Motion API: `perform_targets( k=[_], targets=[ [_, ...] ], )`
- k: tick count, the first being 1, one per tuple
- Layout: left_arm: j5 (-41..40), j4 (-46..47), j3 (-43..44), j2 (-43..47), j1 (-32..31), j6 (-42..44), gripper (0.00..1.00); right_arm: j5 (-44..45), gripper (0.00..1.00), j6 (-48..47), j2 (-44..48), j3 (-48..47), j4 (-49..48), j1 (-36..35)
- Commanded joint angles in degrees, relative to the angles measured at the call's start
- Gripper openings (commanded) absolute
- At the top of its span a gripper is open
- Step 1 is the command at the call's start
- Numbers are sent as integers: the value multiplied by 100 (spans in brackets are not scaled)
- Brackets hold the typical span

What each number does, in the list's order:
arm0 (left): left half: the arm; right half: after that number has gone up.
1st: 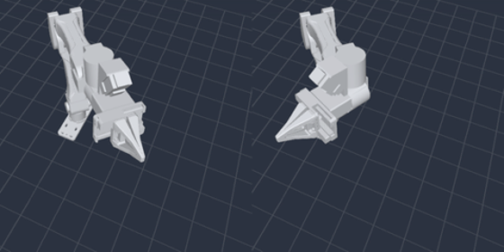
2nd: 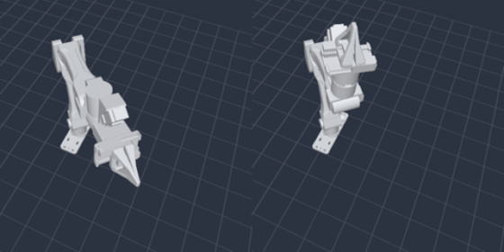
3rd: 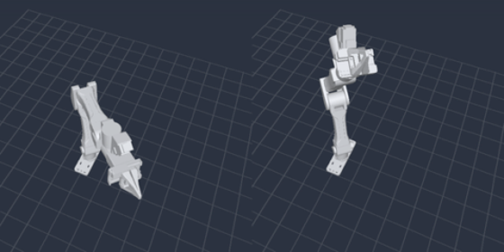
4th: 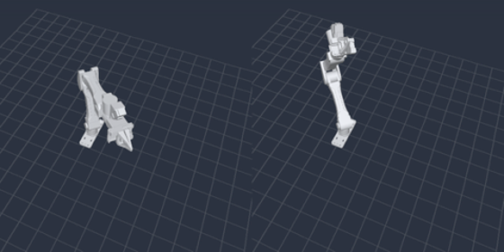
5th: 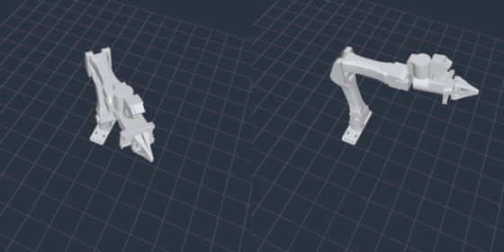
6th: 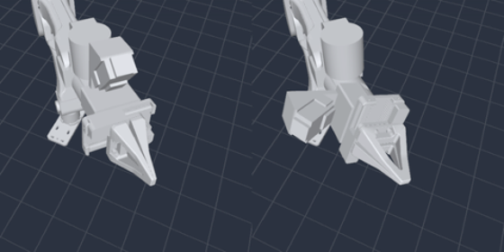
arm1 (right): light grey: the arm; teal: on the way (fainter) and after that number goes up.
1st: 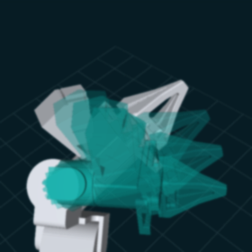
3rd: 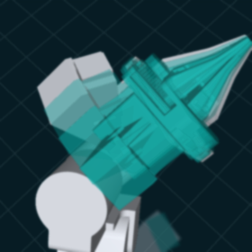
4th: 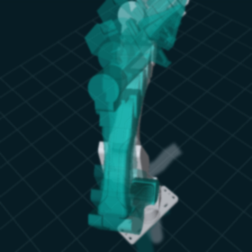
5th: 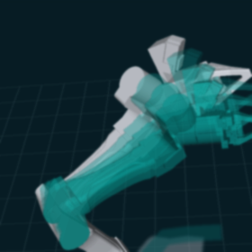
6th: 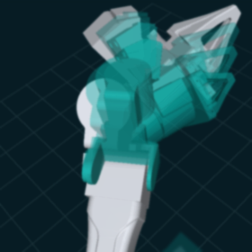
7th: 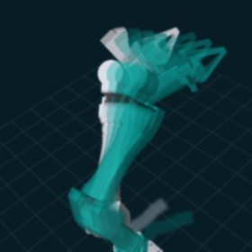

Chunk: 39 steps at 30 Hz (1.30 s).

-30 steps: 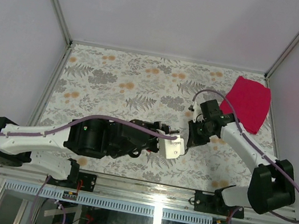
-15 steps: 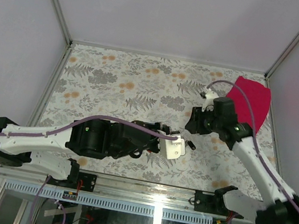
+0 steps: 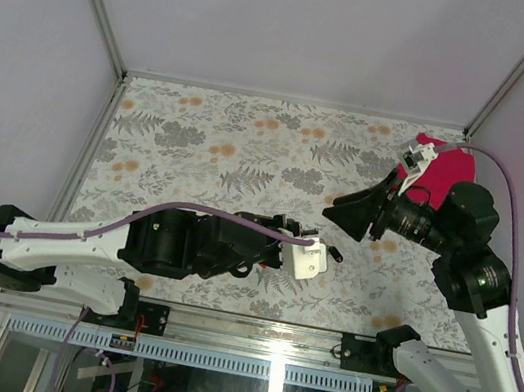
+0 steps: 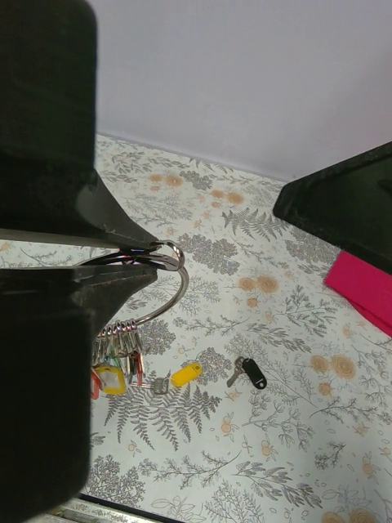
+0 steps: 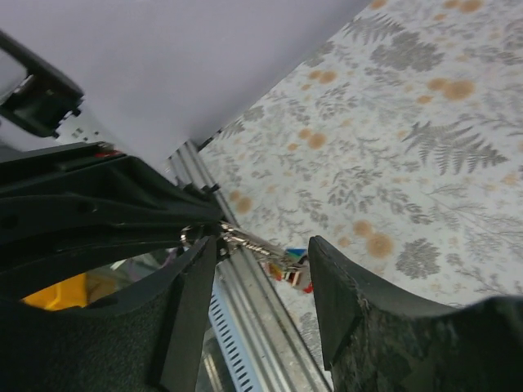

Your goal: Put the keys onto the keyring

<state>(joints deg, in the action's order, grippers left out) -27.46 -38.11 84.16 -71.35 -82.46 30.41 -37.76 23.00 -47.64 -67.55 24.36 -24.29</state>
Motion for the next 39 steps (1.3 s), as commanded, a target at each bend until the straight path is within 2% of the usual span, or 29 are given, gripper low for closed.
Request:
perform_targets(
  k=[1, 6, 11, 21, 33, 36, 39],
  targets=[
    [-90, 506, 175, -49, 21, -23, 0, -1149, 55, 470, -158, -213, -80, -22],
    [-83, 509, 238, -138, 19, 4, 0, -1274, 54, 711, -134, -92, -290, -109],
    [-74, 485, 300, -206, 21, 14, 0, -975, 52, 696, -157, -50, -252, -411],
    [-58, 455, 364, -262, 24, 28, 0, -518, 41, 514, -309, 49, -134, -829],
    [-67, 446, 388, -289, 24, 26, 0, -554, 32, 560, -419, 119, -313, -1019],
    [-64, 445, 399, -300, 19, 37, 0, -508, 20, 544, -424, 142, -322, -1062],
    [-85, 453, 408, -300, 15, 41, 0, -419, 5, 539, -412, 120, -302, -1068]
  ],
)
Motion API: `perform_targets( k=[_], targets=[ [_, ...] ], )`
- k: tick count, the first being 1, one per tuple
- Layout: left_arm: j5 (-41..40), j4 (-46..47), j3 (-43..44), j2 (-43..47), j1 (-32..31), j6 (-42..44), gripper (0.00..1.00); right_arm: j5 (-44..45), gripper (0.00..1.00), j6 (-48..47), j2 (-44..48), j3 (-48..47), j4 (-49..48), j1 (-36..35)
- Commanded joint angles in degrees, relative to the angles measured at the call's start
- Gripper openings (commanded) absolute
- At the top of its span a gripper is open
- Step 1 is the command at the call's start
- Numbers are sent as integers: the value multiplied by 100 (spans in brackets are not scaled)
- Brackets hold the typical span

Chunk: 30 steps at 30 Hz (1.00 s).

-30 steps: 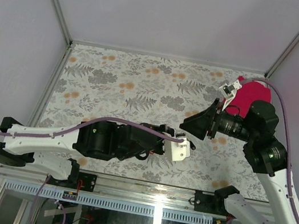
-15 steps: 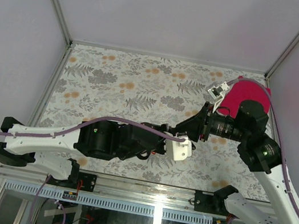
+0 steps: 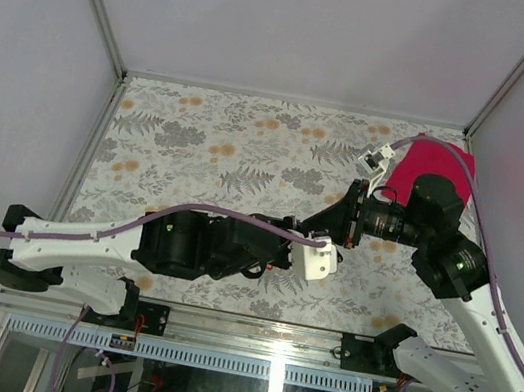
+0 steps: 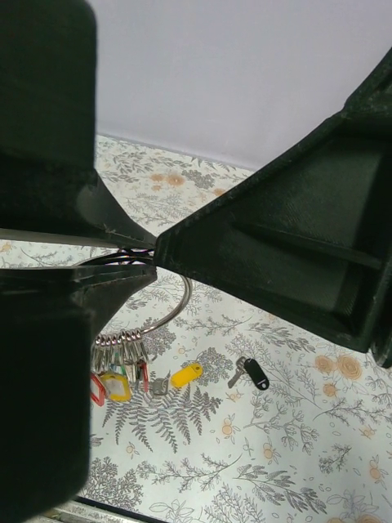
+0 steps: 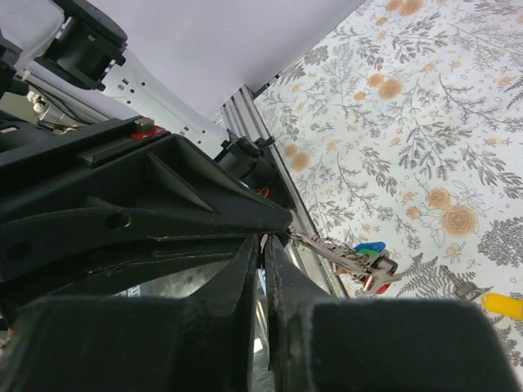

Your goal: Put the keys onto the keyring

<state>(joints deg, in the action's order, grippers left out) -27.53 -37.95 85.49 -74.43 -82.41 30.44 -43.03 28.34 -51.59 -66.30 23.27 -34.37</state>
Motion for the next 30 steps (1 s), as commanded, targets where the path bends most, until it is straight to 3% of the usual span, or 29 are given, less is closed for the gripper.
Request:
perform_targets(
  k=[1, 18, 30],
  targets=[
    [-96, 445, 270, 12, 18, 39, 0, 159, 2, 5, 1, -12, -185, -62],
    [-572, 2066, -790, 577, 20, 665, 2, 364, 0, 928, 226, 193, -870, -61],
    [-353, 2249, -932, 695, 18, 723, 0, 351, 0, 877, 361, 250, -1159, -61]
  ],
)
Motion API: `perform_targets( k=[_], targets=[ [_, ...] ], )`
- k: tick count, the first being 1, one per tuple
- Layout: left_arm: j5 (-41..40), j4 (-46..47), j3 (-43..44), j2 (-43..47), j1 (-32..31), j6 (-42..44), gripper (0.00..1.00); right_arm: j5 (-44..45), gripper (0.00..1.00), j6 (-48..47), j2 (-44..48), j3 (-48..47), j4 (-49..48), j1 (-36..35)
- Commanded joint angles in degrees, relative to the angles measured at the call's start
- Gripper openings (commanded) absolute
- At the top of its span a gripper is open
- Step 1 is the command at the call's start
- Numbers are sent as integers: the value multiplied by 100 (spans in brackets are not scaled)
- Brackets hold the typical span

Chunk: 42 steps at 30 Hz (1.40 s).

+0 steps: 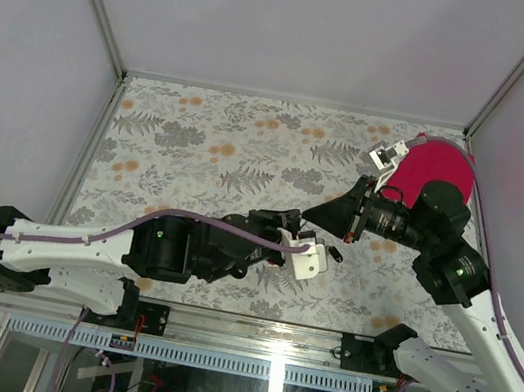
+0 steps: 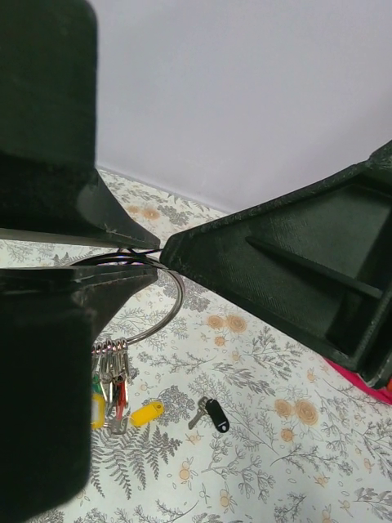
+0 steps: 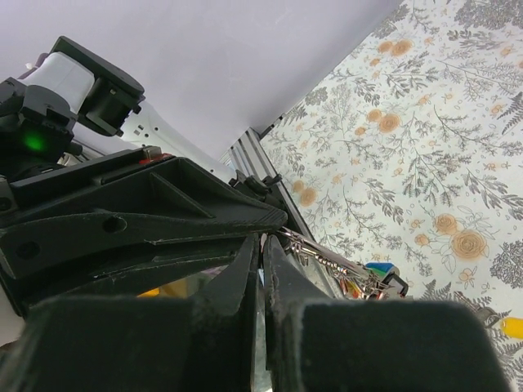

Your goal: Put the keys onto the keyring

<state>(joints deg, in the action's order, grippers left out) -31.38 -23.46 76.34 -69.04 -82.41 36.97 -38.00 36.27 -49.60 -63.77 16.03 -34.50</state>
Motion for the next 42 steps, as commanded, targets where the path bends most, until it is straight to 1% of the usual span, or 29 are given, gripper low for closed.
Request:
perform_targets(
  k=[1, 2, 4, 5, 6, 8, 15, 20, 23, 29, 31, 36, 39, 42],
  targets=[
    [53, 797, -24, 179, 22, 68, 0, -92, 3, 37, 192, -13, -449, -50],
    [69, 804, -30, 195, 18, 73, 0, -11, 10, -7, 234, -21, -458, -53],
    [57, 800, -46, 224, 19, 76, 0, 229, 29, -83, 344, -32, -466, -48],
    [47, 799, -62, 237, 17, 81, 0, 371, 35, -126, 404, -37, -465, -50],
    [34, 799, -71, 243, 13, 89, 0, 498, 39, -158, 465, -40, -469, -53],
    [26, 792, -88, 264, 17, 83, 0, 762, 43, -225, 586, -48, -453, -48],
    [-3, 804, -121, 296, 14, 124, 0, 1256, 45, -379, 713, 13, -234, -49],
    [-57, 817, -162, 307, 15, 144, 0, 1714, 47, -664, 658, -10, 230, -50],
    [-91, 846, -195, 299, 19, 158, 0, 1931, 47, -938, 526, -88, 653, -48],
    [-222, 852, -205, 212, 21, 168, 0, 3410, 47, -1113, 12, -411, 2009, -54],
    [-286, 798, -155, 132, 44, 154, 0, 3700, 48, -1209, -264, -510, 2433, -39],
    [-351, 657, -134, -24, 104, 76, 0, 3937, 48, -1471, -924, -358, 2951, 16],
    [-369, 624, -133, -22, 119, 39, 0, 3808, 49, -1533, -1218, -58, 2895, 241],
    [-374, 617, -135, -5, 138, 16, 0, 3520, 49, -1567, -1459, 321, 2629, 556]
  ],
)
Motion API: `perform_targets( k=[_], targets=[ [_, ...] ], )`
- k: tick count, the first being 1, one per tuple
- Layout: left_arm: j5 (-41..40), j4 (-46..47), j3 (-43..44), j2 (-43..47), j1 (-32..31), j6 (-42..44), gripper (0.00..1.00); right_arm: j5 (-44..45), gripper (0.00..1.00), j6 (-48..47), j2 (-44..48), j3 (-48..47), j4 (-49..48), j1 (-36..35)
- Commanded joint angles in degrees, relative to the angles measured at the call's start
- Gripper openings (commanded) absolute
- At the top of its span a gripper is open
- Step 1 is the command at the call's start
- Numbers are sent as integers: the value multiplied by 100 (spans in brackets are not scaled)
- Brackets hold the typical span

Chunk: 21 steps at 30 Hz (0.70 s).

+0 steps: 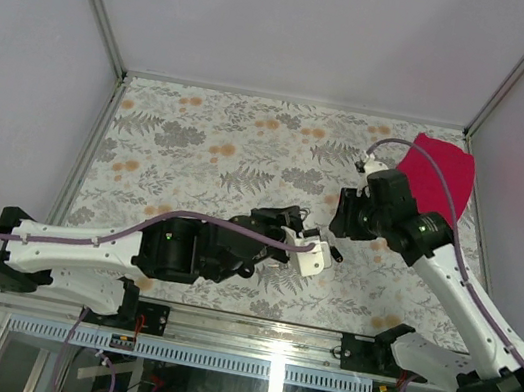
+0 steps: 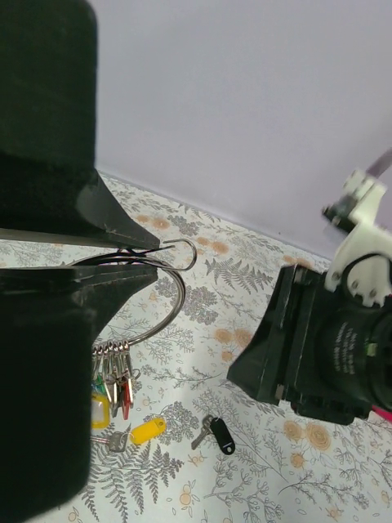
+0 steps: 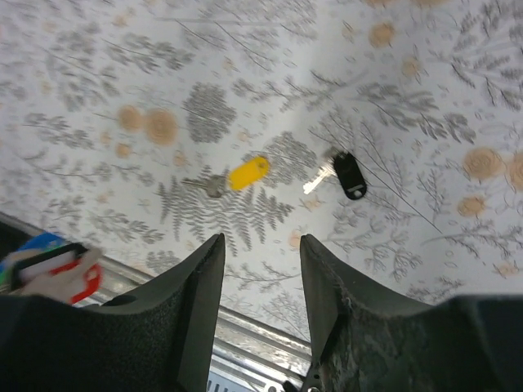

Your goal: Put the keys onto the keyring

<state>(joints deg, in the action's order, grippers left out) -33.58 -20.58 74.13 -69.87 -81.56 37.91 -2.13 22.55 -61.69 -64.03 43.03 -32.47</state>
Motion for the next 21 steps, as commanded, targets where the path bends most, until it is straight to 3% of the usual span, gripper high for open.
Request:
perform_targets(
  k=[1, 9, 21],
  targets=[
    [-155, 319, 90, 78, 50, -85, 0, -150, 49, -215, -345, 462, -168, 453],
    [-206, 122, 186, -30, 63, -228, 0, -375, 49, -442, -1222, 1047, -872, 701],
    [-319, -54, 251, -45, 55, -305, 0, -1060, 52, -1802, -2817, 608, -1121, 994]
  ],
)
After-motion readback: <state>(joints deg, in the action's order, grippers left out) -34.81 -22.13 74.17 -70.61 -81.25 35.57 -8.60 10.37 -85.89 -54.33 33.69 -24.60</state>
